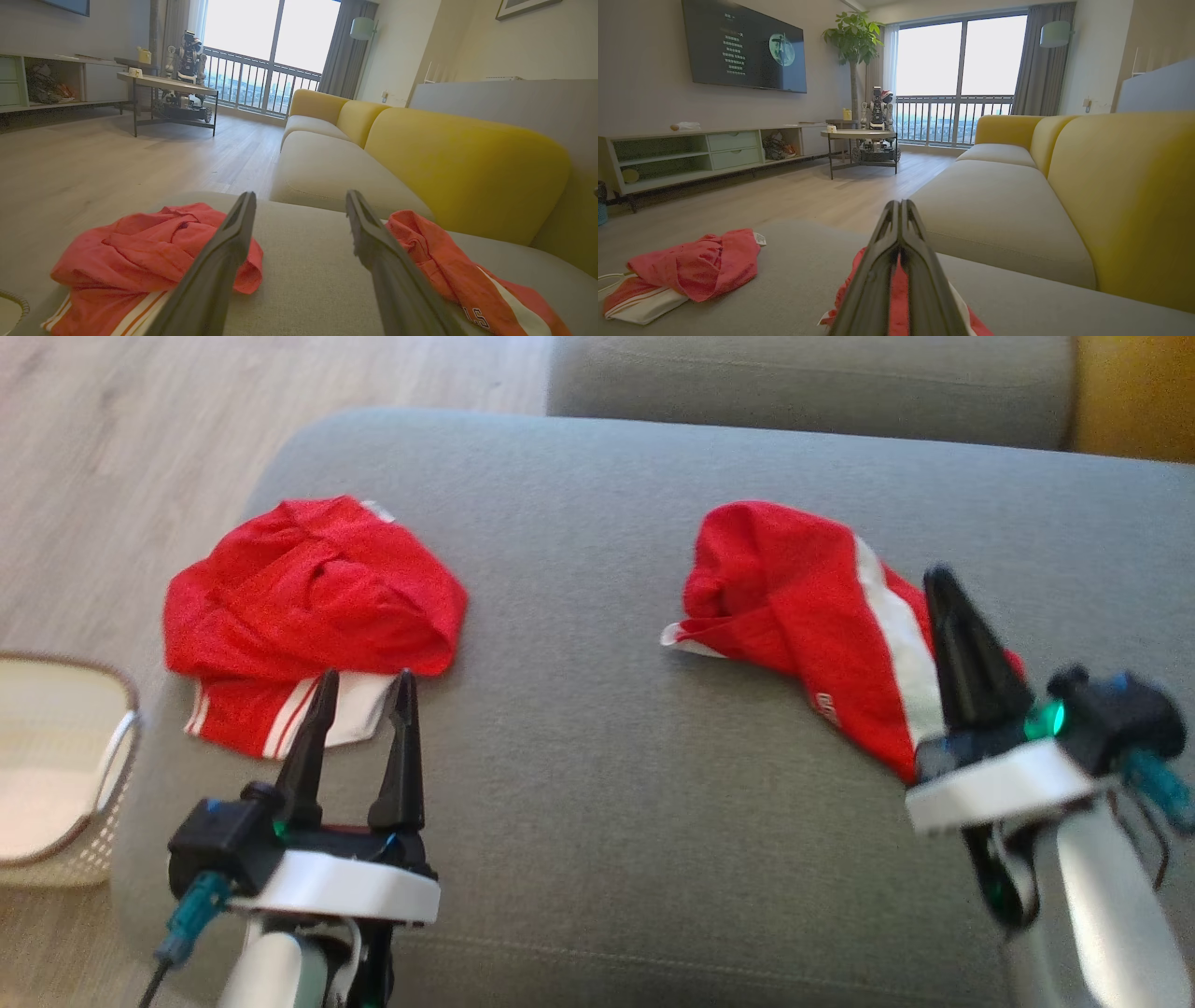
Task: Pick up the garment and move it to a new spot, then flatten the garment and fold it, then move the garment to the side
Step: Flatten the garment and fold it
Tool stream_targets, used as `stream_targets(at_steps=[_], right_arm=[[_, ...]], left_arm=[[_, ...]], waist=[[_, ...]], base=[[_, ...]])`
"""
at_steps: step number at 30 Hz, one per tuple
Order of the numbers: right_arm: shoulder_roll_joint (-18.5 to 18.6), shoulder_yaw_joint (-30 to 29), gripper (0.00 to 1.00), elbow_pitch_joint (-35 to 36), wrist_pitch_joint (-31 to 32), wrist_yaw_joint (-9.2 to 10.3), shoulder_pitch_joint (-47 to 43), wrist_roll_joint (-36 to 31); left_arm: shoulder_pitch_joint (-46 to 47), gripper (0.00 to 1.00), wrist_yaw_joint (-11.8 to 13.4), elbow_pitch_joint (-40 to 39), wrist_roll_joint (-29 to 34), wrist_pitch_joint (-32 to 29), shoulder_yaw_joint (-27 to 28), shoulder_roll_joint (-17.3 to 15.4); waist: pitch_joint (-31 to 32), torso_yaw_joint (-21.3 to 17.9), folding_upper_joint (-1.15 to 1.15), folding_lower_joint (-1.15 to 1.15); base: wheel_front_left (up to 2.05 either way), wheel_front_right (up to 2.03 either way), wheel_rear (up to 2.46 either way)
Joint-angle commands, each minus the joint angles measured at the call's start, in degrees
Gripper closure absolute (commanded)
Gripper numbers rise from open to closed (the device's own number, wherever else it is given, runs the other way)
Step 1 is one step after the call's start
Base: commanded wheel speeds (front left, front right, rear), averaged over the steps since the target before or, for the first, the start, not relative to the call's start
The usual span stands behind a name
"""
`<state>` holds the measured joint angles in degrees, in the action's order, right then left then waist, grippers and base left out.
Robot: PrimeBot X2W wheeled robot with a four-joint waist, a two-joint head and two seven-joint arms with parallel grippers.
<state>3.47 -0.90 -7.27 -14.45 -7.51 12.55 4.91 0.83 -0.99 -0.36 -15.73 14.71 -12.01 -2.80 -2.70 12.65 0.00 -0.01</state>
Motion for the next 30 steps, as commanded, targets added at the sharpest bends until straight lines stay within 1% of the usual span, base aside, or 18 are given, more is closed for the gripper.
stream_targets(at_steps=[1, 3, 6, 8, 9, 10, 14, 18, 20, 22, 25, 30], right_arm=[[-0.56, 1.71, 1.0, 2.4, -0.17, 0.02, 0.8, 0.84], [-0.57, 2.55, 1.0, 4.08, -0.17, 0.02, -2.71, 1.54], [-0.57, 2.58, 1.0, 5.03, -0.2, 0.02, -6.5, 2.55], [-0.58, 2.41, 1.0, 5.38, -0.22, 0.02, -7.49, 3.1], [-0.58, 2.27, 0.56, 5.56, -0.24, 0.02, -7.63, 3.25], [-0.58, 2.26, 0.0, 5.25, 0.21, 0.02, -7.69, 3.61], [-0.58, 1.49, 0.0, 4.4, 1.08, 0.02, -5.78, 2.34], [-0.58, -0.12, 0.0, 1.02, 3.49, 0.02, -1.23, 1.13], [-0.58, -0.93, 0.0, -1.81, 5.09, 0.02, 1.78, 0.9], [-0.58, -1.76, 0.0, -5.08, 6.54, 0.02, 4.78, -0.87], [-0.54, -3.38, 0.0, -10.21, 8.2, 0.02, 9.01, -0.5], [1.41, -5.7, 0.0, -18.93, 10.46, 0.02, 14.39, -0.24]], left_arm=[[1.34, 0.0, 0.21, -2.0, 0.55, 0.29, 2.03, -0.08], [0.55, 0.0, 0.51, -1.23, 1.55, 0.29, 2.39, -0.08], [-0.2, 0.0, 2.1, 0.24, 1.08, 0.29, 3.4, -0.08], [-0.2, 0.0, 2.17, 0.57, 1.09, 0.29, 3.6, -0.08], [-0.15, 0.0, 2.04, 0.67, 1.17, 0.29, 3.59, -0.08], [-0.04, 0.0, 1.88, 0.74, 1.28, 0.29, 3.53, -0.08], [1.02, 0.0, 1.51, 0.91, 1.52, 0.29, 3.01, -0.08], [2.69, 0.0, 1.13, 1.55, 2.06, 0.29, 1.11, -0.08], [3.62, 0.0, 0.98, 2.03, 2.08, 0.29, 0.2, -0.08], [4.42, 0.0, 0.77, 2.64, 2.22, 0.29, -0.84, -0.08], [5.69, 0.0, 0.89, 3.36, 1.97, 0.29, -2.0, -0.08], [7.31, 0.0, 1.2, 4.06, 1.25, 0.29, -3.63, -0.08]], waist=[[0.91, -1.43, 0.0, 0.01], [1.13, -2.46, 0.0, 0.01], [1.03, -3.64, 0.0, 0.01], [0.76, -4.08, 0.0, 0.01], [0.6, -4.23, 0.0, 0.01], [0.43, -4.3, 0.0, 0.01], [-1.31, -3.93, 0.0, 0.01], [-4.88, -2.74, 0.0, 0.01], [-6.82, -1.95, 0.0, 0.01], [-8.57, -0.94, 0.0, 0.01], [-10.92, 0.71, 0.0, 0.01], [-13.53, 3.19, 0.0, 0.01]], base=[[0.0, 0.0, 0.0], [0.0, 0.0, 0.0], [0.0, 0.0, 0.0], [0.0, 0.0, 0.0], [0.0, 0.0, 0.0], [0.0, 0.0, 0.0], [0.0, 0.0, 0.0], [0.0, 0.0, 0.0], [0.0, 0.0, 0.0], [0.0, 0.0, 0.0], [0.0, 0.0, 0.0], [0.0, 0.0, 0.0]])
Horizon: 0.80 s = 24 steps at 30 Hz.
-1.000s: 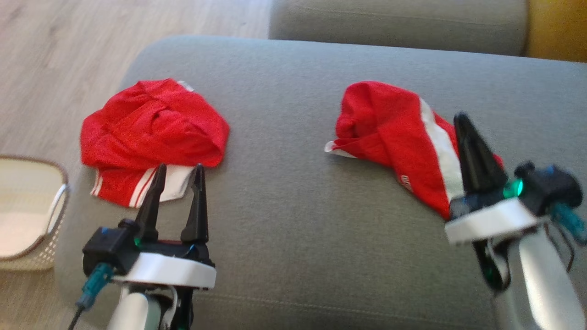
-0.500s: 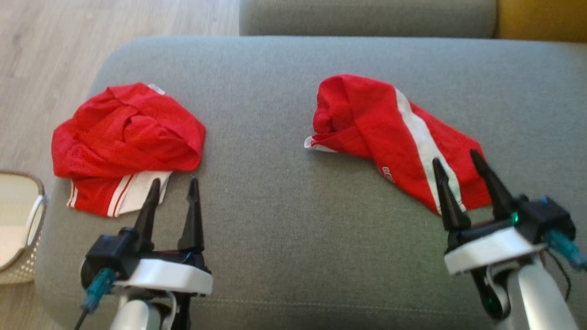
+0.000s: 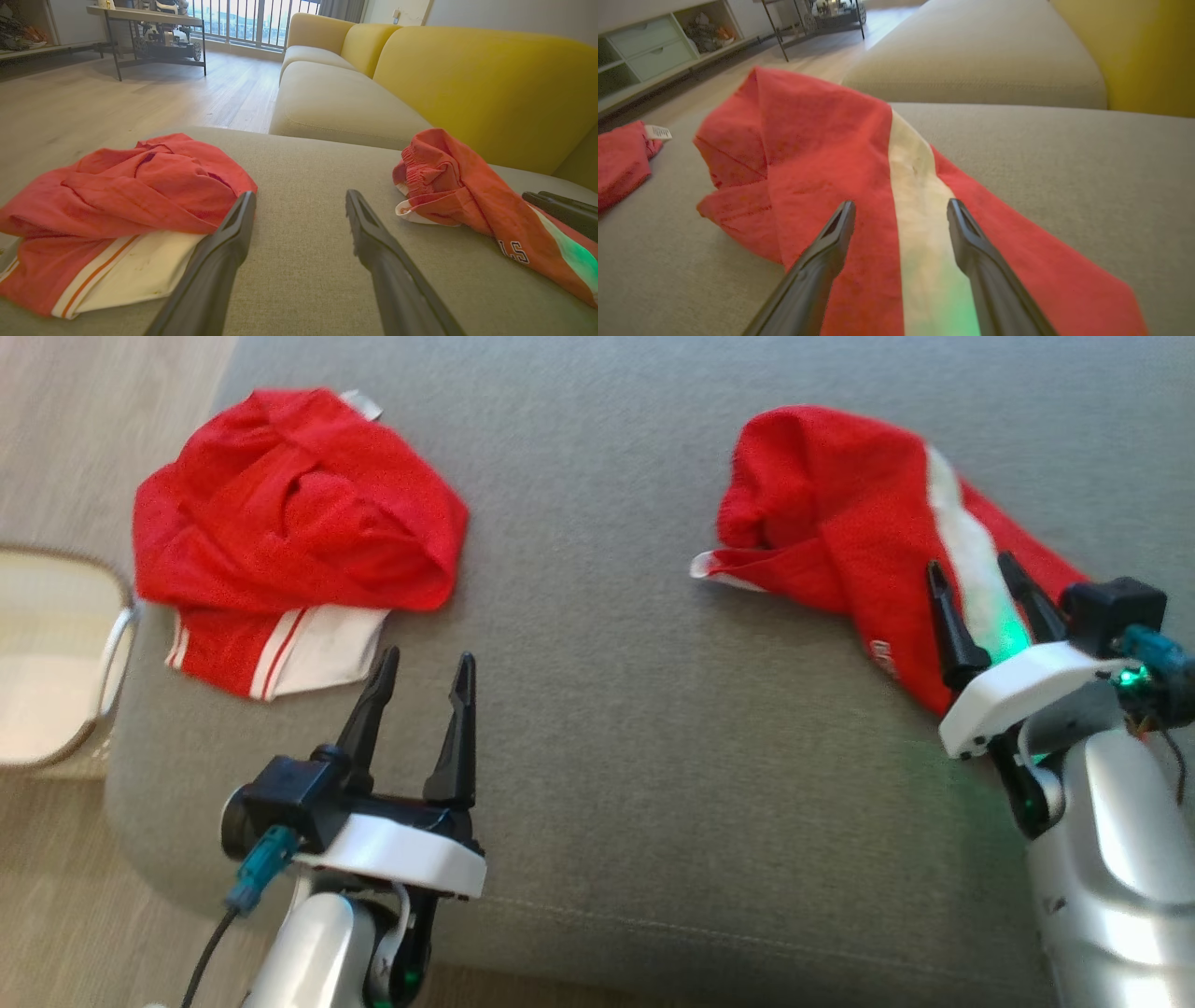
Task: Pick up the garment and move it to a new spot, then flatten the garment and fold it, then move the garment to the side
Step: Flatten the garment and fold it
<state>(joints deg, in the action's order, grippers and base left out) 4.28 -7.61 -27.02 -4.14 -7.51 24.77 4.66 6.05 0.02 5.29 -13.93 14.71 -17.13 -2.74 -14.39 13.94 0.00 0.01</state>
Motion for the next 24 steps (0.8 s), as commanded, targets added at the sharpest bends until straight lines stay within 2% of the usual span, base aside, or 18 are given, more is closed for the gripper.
stream_targets(at_steps=[1, 3, 4, 5, 6, 16, 24], right_arm=[[1.03, 1.01, 0.0, -0.58, 0.37, 0.02, 3.0, -0.06], [1.44, 1.41, 0.0, -3.11, 0.58, 0.02, 4.44, 0.74], [1.63, 1.62, 0.04, -4.12, 0.4, 0.02, 5.08, 1.24], [2.02, 1.85, 0.95, -4.85, -0.09, 0.02, 5.69, 1.34], [2.3, 1.96, 1.0, -5.55, -0.66, 0.02, 6.18, 1.52], [2.93, 2.52, 1.0, -8.2, -6.72, 0.02, 8.93, 2.83], [3.74, 4.07, 1.0, -3.11, -8.75, 0.02, 11.05, 2.77]], left_arm=[[2.32, 0.0, 0.27, -1.53, -0.66, 0.29, 1.24, -0.14], [2.64, 0.0, 0.47, -1.39, -0.87, 0.29, 0.95, -0.14], [2.73, 0.0, 0.56, -1.31, -0.94, 0.29, 0.86, -0.14], [2.82, 0.0, 0.64, -1.27, -1.02, 0.29, 0.79, -0.14], [2.91, 0.0, 0.69, -1.23, -1.08, 0.29, 0.73, -0.14], [3.06, 0.0, 1.07, -0.07, -1.54, 0.29, 0.23, -0.14], [1.11, 0.0, 0.85, 0.43, -1.73, 0.29, 1.06, -0.14]], waist=[[-2.26, 2.31, 0.0, -0.01], [-2.74, 2.83, 0.0, -0.01], [-2.89, 2.99, 0.0, -0.01], [-3.1, 3.13, 0.0, -0.01], [-3.23, 3.22, 0.0, -0.01], [-0.86, 2.24, 0.0, -0.01], [4.93, 0.83, 0.0, -0.01]], base=[[0.0, 0.0, 0.0], [0.0, 0.0, 0.0], [0.0, 0.0, 0.0], [0.0, 0.0, 0.0], [0.0, 0.0, 0.0], [0.0, 0.0, 0.0], [0.0, 0.0, 0.0]])
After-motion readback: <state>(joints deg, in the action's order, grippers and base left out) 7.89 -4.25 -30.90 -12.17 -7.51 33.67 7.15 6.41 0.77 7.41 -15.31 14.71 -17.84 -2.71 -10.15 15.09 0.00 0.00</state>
